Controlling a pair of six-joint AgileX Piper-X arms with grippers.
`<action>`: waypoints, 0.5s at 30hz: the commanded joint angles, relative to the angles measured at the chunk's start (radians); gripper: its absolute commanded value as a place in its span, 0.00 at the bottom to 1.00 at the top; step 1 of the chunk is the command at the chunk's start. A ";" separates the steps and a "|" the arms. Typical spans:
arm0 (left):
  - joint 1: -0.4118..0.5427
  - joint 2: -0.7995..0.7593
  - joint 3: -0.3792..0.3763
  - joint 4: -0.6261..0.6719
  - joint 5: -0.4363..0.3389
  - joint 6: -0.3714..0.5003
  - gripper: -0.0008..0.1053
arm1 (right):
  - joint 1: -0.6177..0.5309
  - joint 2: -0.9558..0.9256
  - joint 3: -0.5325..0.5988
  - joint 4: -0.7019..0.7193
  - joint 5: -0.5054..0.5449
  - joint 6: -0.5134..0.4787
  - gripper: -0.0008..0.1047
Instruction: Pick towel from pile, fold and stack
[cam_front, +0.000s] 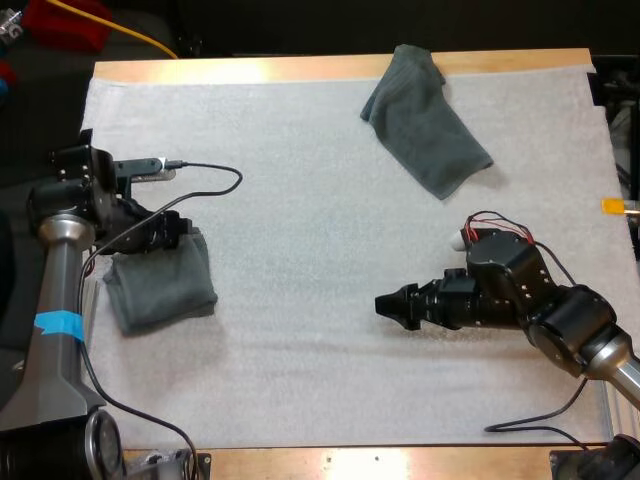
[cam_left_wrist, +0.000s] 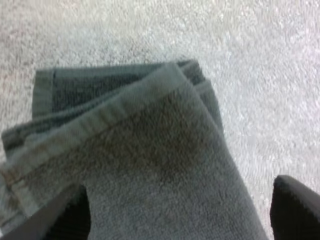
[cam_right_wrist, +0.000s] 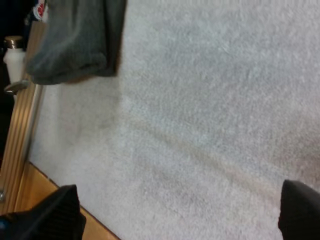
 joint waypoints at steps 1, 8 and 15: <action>0.000 0.014 -0.003 -0.011 0.001 -0.011 0.68 | 0.002 -0.004 -0.006 -0.013 -0.011 -0.007 0.74; 0.000 0.099 -0.003 -0.035 -0.070 -0.011 0.68 | 0.002 -0.004 -0.006 -0.060 -0.034 -0.003 0.74; 0.000 0.185 -0.003 -0.070 -0.086 -0.011 0.68 | 0.002 -0.004 -0.006 -0.060 -0.034 -0.003 0.74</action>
